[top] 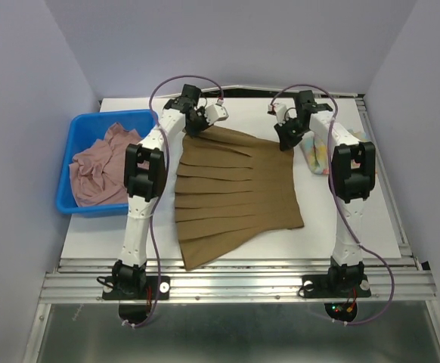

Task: Fold and stack the skirts
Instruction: Flatten the skirt out, then fold the skirt

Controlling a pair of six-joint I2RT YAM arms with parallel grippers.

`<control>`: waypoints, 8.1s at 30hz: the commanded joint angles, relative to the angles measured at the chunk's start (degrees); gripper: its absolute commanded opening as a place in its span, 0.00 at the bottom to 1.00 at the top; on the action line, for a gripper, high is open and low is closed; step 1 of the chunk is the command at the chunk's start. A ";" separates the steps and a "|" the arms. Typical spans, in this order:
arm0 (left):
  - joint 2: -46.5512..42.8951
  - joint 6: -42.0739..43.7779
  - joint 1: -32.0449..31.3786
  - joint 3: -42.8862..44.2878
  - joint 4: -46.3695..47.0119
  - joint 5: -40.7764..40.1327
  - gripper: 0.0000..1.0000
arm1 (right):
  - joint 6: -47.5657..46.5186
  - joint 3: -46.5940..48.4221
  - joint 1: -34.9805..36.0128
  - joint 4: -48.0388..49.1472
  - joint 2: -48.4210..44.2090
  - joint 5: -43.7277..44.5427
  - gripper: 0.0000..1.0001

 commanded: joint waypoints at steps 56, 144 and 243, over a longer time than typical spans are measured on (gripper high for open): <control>9.39 24.84 -3.44 6.88 -26.98 7.99 0.90 | -16.10 -28.78 5.51 7.08 -18.00 2.69 0.01; -52.95 -25.88 -26.03 -79.44 18.02 -0.18 0.18 | -31.75 -75.54 -0.56 46.37 -43.95 7.87 0.01; -54.25 -67.98 -1.25 -78.12 39.80 18.62 0.11 | 35.14 -47.67 24.92 23.25 -37.87 -9.35 0.41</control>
